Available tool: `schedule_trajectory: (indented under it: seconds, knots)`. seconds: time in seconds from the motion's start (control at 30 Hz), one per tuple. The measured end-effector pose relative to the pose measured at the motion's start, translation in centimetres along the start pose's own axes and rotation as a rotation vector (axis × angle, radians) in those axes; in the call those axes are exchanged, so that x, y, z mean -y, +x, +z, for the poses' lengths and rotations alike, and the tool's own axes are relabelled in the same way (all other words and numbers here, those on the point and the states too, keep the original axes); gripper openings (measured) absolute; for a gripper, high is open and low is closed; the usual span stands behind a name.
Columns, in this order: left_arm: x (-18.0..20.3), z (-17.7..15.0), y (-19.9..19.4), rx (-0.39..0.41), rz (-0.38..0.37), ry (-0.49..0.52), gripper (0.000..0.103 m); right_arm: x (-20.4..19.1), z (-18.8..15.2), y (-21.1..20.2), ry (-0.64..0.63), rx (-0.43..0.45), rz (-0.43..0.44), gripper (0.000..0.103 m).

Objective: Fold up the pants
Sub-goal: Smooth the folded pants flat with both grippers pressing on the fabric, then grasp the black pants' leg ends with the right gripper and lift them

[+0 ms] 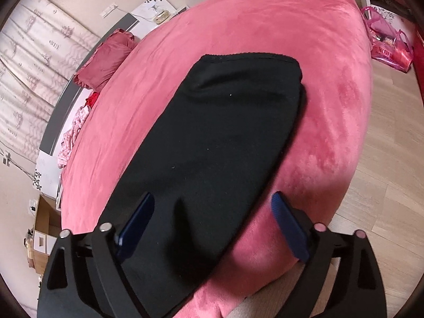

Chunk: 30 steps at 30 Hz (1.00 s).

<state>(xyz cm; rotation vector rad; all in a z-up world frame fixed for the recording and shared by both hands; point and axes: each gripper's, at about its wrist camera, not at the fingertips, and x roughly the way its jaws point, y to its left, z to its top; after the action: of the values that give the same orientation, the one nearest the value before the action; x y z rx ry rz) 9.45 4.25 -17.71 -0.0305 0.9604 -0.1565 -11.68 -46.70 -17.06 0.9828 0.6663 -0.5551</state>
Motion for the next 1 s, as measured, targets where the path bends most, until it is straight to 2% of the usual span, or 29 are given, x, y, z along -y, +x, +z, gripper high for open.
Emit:
schedule_trajectory:
  seconds: [0.3,0.4,0.57,0.67,0.83,1.0]
  knots:
    - [-0.2,-0.1,-0.4,-0.005,-0.016,-0.020,0.099,0.0,0.1,0.6,-0.003,-0.026,-0.002,0.097]
    - [-0.3,-0.2,-0.6,-0.010,-0.023,-0.025,0.099,0.3,0.1,0.0,0.009,-0.005,0.003,0.097]
    - [-0.7,-0.4,-1.2,-0.014,-0.035,-0.042,0.099,2.6,-0.1,-2.3,0.136,0.112,0.022,0.099]
    - [-1.1,-0.5,-1.6,-0.011,-0.041,-0.058,0.099,4.1,0.1,-2.1,0.206,0.100,0.037,0.099]
    - [-2.7,-0.4,-2.6,0.017,-0.035,-0.128,0.099,4.5,1.2,-1.7,0.211,0.079,0.038,0.099]
    - [-5.1,-0.6,-2.9,0.017,0.014,-0.210,0.099,5.6,1.8,-1.7,0.229,0.092,0.095,0.098]
